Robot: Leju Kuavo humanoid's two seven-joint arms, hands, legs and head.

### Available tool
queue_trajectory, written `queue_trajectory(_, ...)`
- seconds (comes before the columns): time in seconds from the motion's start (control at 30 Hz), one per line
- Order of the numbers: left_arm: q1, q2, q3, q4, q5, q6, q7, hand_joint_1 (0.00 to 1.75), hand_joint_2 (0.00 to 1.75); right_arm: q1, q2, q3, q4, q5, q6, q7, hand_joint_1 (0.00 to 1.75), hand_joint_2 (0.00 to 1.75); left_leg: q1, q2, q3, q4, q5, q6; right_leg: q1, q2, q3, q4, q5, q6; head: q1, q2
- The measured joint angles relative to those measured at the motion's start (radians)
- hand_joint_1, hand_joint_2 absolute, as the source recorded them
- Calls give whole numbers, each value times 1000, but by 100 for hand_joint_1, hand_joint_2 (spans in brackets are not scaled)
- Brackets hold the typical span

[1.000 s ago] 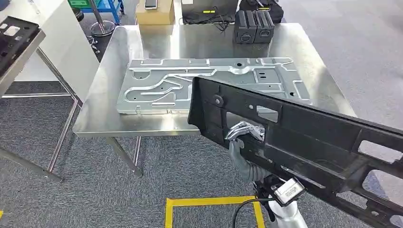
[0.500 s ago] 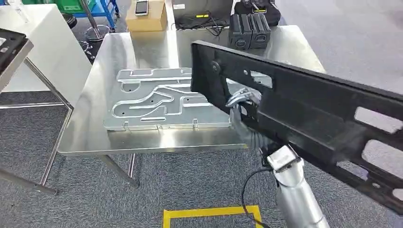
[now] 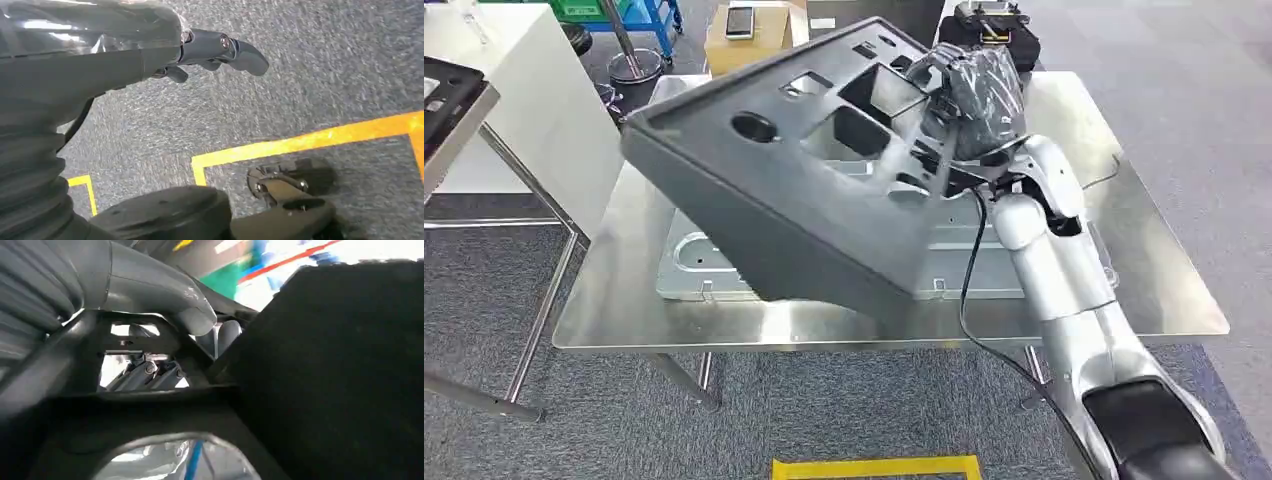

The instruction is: Take the parts from the cabinet and place them on the table.

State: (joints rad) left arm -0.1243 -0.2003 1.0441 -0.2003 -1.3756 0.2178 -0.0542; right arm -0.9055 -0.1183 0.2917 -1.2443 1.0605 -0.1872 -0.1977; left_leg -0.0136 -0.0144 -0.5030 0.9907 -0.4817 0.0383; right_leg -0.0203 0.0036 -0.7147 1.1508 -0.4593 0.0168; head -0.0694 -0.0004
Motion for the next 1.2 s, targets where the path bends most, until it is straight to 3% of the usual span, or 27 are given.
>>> queue_trajectory(0.03, 1, -1, 0, 0, 0, 0, 0, 0, 175, -28, -2, 18, 41, 38, -14, 10, 175, 175, 0, 0, 3, 2, -16, -5, -2, 0, 18, -87, 89, 1, 0, 0)
queue_trajectory(0.07, -1, -1, 0, 0, 0, 0, 0, 0, 175, -52, -6, 29, 82, 52, -28, 15, 175, 175, -3, -1, 15, 18, -29, -13, 5, 2, 11, -120, 101, -3, 0, 0)
queue_trajectory(0.1, -5, -1, 0, 0, 0, 0, 0, 0, 175, -64, -5, 42, 112, 58, -32, 15, 175, 175, -2, -5, 7, 13, -36, -20, 8, 1, 14, -115, 87, -14, -1, 0)
queue_trajectory(0.13, -5, 0, 0, 0, 0, 0, 0, 0, 175, -70, -5, 50, 125, 61, -34, 15, 175, 175, 1, -5, 5, 9, -41, -25, 9, 2, 14, -114, 98, -20, 0, 0)
queue_trajectory(0.2, -6, 0, 0, 0, 0, 0, 0, 0, 175, -94, -5, 64, 161, 72, -38, 17, 175, 175, 0, -6, 12, 18, -37, -34, 8, 1, 27, -119, 89, -33, -1, 0)
queue_trajectory(0.23, -6, 1, 0, 0, 0, 0, 0, 0, 175, -102, -6, 67, 171, 95, -39, 26, 175, 175, 3, -3, -1, 47, -37, -38, 7, -2, 37, -126, 85, -36, 0, 0)
queue_trajectory(0.27, -5, 0, 0, 0, 0, 0, -1, 0, 175, -117, -6, 79, 189, 141, -40, 47, 175, 175, 3, 1, -33, 111, -36, -44, 6, -4, 48, -132, 80, -42, -1, 0)
queue_trajectory(0.33, -6, 0, 0, 0, 0, 0, -11, 0, 175, -164, 1, 119, 267, 267, -31, 91, 175, 175, 11, 3, -129, 255, -93, -56, 8, -2, 59, -133, 68, -48, -1, 0)
queue_trajectory(0.37, -6, 0, 0, 0, 0, 0, -16, 0, 175, -188, 7, 143, 327, 332, -19, 110, 175, 175, 14, 4, -172, 307, -128, -60, 9, 0, 65, -133, 62, -49, -1, 0)
queue_trajectory(0.4, -5, 0, 0, 0, 0, 0, -21, 0, 175, -201, 10, 161, 381, 374, -14, 129, 175, 175, 16, 4, -203, 331, -143, -60, 9, 2, 75, -133, 55, -47, -1, 0)
queue_trajectory(0.43, -5, 0, 0, 0, 0, 0, -26, 0, 175, -204, 11, 174, 429, 401, -14, 140, 175, 175, 16, 5, -210, 310, -119, -59, 10, 1, 87, -133, 46, -45, 0, 0)
queue_trajectory(0.47, -4, 0, 0, 0, -1, 0, -28, 0, 175, -208, 11, 181, 468, 413, -15, 151, 175, 175, 16, 6, -200, 259, -71, -59, 11, -1, 98, -133, 39, -44, -1, 0)
queue_trajectory(0.53, 0, 0, -1, 0, -9, -2, -30, 0, 175, -229, 11, 198, 561, 423, -15, 165, 175, 175, 16, 6, -142, 62, 87, -51, 12, -3, 117, -131, 22, -40, 0, 0)
queue_trajectory(0.6, 2, 1, -1, 0, -11, -4, -34, 0, 175, -260, 11, 205, 641, 417, -17, 166, 175, 175, 5, 7, -142, 11, 73, -37, 13, -2, 111, -132, 21, -32, 0, 0)
queue_trajectory(0.63, 4, 1, -1, 0, -12, -4, -36, 0, 175, -263, 10, 207, 664, 416, -17, 166, 175, 175, 5, 7, -138, 21, 91, -29, 14, -1, 109, -132, 18, -26, -1, 0)
queue_trajectory(0.7, 7, 2, -1, 0, -11, -5, -38, 0, 175, -266, 10, 210, 702, 415, -18, 166, 175, 175, 6, 7, -134, 15, 90, -23, 13, -1, 115, -135, 14, -14, 0, 0)
queue_trajectory(0.77, 6, 2, -2, 0, -13, -5, -39, 0, 175, -274, 7, 214, 729, 414, -18, 163, 175, 175, 13, 8, -119, 2, 93, -12, 13, -1, 103, -100, -16, -9, 0, 0)
queue_trajectory(0.83, 3, 2, -2, 0, -13, -3, -40, 0, 175, -285, 8, 218, 753, 408, -12, 159, 175, 175, 10, 10, -116, 4, 87, -3, 12, -1, 25, 58, -89, -6, 0, 0)
queue_trajectory(0.87, 2, 2, -2, 0, -11, -3, -44, 0, 175, -285, 7, 219, 764, 402, -1, 157, 175, 175, 9, 10, -114, 5, 85, 0, 11, -1, -14, 132, -113, -4, 0, 0)
queue_trajectory(0.9, 3, 2, -2, 0, -10, -2, -50, 0, 175, -285, 5, 219, 777, 398, 9, 153, 175, 175, 9, 8, -111, 7, 82, 1, 9, -1, -51, 190, -120, -2, 0, 0)
queue_trajectory(0.93, 4, 2, -2, 0, -10, -1, -55, 0, 175, -284, 5, 219, 787, 395, 17, 146, 175, 175, 9, 6, -109, 8, 78, 0, 7, -1, -57, 185, -101, -1, 0, 0)
queue_trajectory(0.97, 6, 2, -2, 0, -9, -2, -59, 0, 175, -284, 5, 219, 795, 393, 21, 139, 175, 175, 9, 4, -106, 12, 73, -1, 6, -2, -37, 127, -56, -1, 0, 0)
queue_trajectory(1.03, 6, 2, -2, 0, -7, -2, -64, 0, 175, -289, 4, 219, 804, 388, 22, 134, 175, 175, 10, 3, -102, 29, 58, -8, 5, -3, 44, -59, 46, -2, 0, 0)
queue_trajectory(1.07, 6, 2, -2, 0, -7, -3, -67, 0, 175, -290, 3, 219, 809, 383, 21, 131, 0, 0, 9, 3, -107, 35, 51, -14, 6, -3, 64, -95, 36, -3, 0, 0)
queue_trajectory(1.2, 3, 2, -2, 0, -9, -11, -78, 0, 175, -298, -1, 215, 828, 367, 27, 130, 0, 0, 4, 2, -112, 39, 48, -27, 11, 0, 60, -105, 40, -17, -1, 0)
